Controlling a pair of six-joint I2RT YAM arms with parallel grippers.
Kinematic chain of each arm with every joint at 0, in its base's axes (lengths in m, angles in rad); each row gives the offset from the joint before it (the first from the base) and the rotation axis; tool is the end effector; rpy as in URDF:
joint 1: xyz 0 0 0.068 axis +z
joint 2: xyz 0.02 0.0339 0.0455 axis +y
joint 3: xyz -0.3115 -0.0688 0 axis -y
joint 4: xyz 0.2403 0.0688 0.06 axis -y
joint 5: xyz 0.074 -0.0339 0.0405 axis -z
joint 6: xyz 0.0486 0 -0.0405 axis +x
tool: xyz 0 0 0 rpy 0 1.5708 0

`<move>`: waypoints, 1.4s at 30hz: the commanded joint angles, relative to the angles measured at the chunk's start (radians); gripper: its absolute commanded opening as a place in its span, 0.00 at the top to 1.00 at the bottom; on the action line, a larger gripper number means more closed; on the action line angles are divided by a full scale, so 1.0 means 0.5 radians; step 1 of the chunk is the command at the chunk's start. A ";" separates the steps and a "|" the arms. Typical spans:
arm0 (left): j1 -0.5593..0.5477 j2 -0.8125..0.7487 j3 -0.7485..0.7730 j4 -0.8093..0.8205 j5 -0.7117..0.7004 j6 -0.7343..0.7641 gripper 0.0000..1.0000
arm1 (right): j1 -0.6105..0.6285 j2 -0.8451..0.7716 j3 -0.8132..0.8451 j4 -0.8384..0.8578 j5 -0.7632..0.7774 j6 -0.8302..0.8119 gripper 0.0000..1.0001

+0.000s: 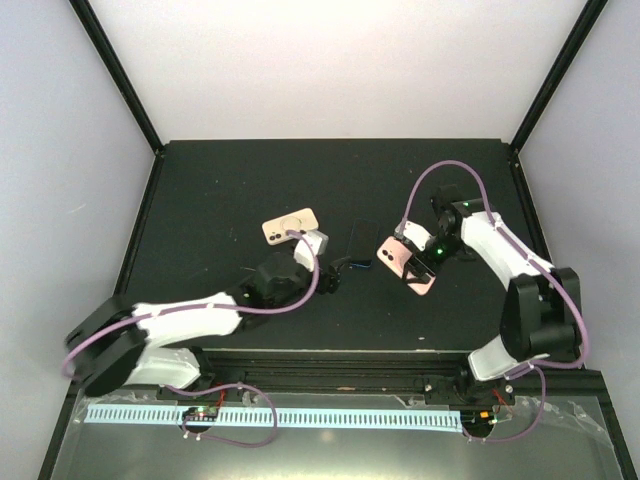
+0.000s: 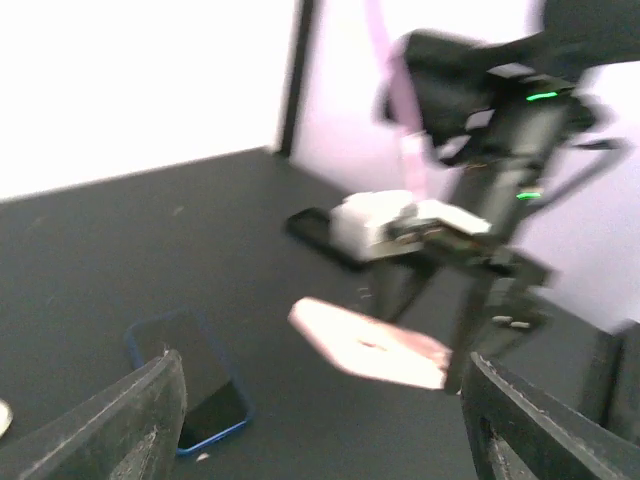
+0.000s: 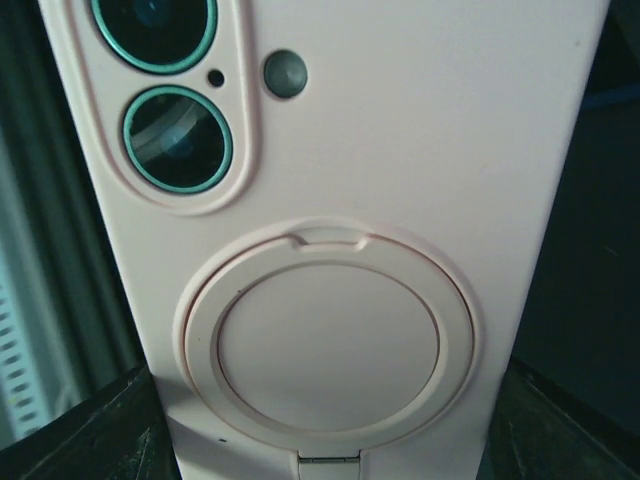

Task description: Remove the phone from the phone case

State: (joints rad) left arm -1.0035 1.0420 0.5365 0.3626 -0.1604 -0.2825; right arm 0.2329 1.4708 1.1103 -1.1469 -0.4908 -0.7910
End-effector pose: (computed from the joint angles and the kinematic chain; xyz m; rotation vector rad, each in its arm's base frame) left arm 0.1263 -0.1838 0.3012 0.5109 1.7061 -0.8087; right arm 0.2305 0.0782 0.2782 -1.4268 2.4926 0.6664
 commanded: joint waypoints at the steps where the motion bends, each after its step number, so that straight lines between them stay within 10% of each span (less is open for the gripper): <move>1: -0.268 -0.458 0.194 -0.861 0.014 0.455 0.25 | 0.178 -0.146 0.011 -0.273 -0.371 -0.319 0.40; 7: -0.460 -0.615 0.564 -1.754 0.052 0.702 0.28 | 0.580 -0.345 0.004 -0.277 -0.192 -0.298 0.37; 11: -0.826 -0.564 0.614 -2.014 -0.413 0.912 0.29 | 0.840 -0.419 0.024 -0.315 -0.035 -0.236 0.37; 25: -1.450 0.113 0.464 -1.317 -1.285 1.860 0.26 | 1.262 -0.400 -0.027 -0.331 0.073 -0.044 0.38; 42: -1.461 0.273 0.423 -1.161 -1.155 2.126 0.88 | 1.314 -0.325 0.043 -0.388 0.022 -0.082 0.33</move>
State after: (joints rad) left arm -1.7283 1.1847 0.7433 -0.2687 -0.7334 0.7628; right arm 0.8810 1.3102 1.0939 -1.3323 -0.4408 -0.8196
